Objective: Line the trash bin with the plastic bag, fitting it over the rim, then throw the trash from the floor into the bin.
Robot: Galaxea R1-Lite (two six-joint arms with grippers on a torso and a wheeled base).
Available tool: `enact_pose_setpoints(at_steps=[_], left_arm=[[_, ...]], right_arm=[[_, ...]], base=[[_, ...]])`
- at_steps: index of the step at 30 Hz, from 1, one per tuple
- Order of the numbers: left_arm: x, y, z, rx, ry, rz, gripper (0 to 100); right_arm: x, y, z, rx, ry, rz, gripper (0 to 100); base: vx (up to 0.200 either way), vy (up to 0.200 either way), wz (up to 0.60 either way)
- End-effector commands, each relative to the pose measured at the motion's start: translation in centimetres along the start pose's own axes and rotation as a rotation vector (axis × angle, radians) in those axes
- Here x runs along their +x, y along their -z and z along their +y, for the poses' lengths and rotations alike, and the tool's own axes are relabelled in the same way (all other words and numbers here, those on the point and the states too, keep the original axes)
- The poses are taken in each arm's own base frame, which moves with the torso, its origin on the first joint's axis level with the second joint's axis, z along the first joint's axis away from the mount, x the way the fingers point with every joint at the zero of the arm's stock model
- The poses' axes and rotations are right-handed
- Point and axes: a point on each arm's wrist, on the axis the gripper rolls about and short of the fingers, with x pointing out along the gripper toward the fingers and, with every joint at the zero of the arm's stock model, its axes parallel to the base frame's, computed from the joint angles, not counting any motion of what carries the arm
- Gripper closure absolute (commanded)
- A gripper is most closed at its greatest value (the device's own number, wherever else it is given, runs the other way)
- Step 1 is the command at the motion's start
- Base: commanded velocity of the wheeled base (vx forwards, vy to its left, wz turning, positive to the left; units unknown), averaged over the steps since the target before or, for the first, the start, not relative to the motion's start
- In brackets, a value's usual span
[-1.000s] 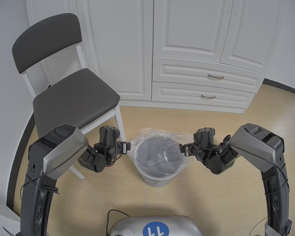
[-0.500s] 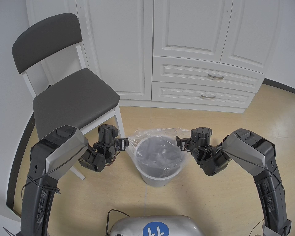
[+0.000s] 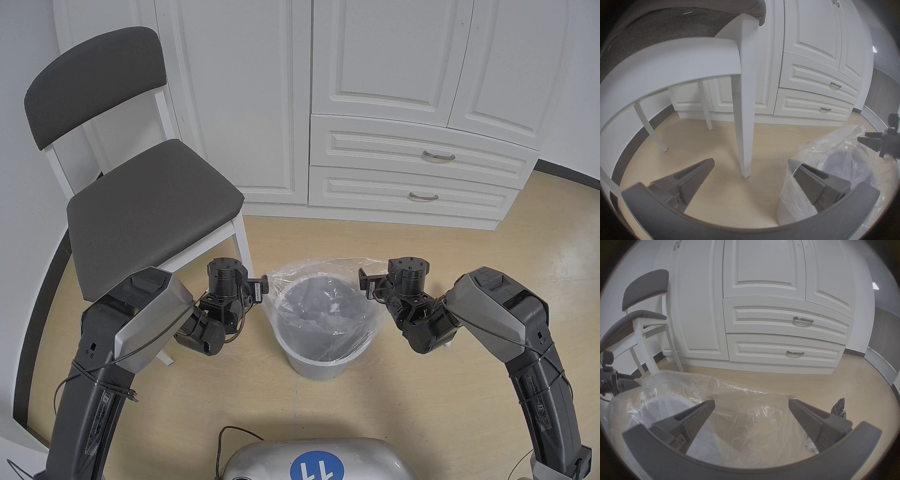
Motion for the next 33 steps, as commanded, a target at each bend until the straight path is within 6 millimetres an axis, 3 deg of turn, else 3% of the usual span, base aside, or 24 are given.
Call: enact_pose_setpoints(at_steps=[1, 6, 11, 18, 24, 33], left_arm=[[0.8, 1.2, -0.2, -0.005, -0.008, -0.010, 0], [0.3, 0.6, -0.4, -0.005, -0.012, -0.021, 0], [-2.3, -1.5, -0.7, 0.008, 0.012, -0.005, 0], [-5.3, -3.3, -1.6, 0.019, 0.085, 0.011, 0], [-5.1, -3.4, -1.9, 0.008, 0.095, -0.012, 0], [-2.6, 0.0, -2.4, 0.007, 0.085, 0.001, 0]], right_arm=[[0.8, 1.1, -0.1, 0.020, 0.004, -0.001, 0], [0.2, 0.6, 0.0, 0.018, 0.000, 0.006, 0], [-2.8, -3.1, 1.0, 0.035, -0.042, -0.007, 0], [-5.5, -5.9, 1.4, 0.044, -0.078, -0.028, 0], [-4.7, -5.3, -0.7, 0.025, -0.033, 0.014, 0], [-1.6, -1.9, -4.1, 0.002, 0.029, 0.150, 0]], base=[[0.000, 0.000, 0.00], [0.000, 0.000, 0.00], [0.000, 0.000, 0.00], [0.000, 0.000, 0.00], [0.000, 0.000, 0.00], [0.000, 0.000, 0.00]])
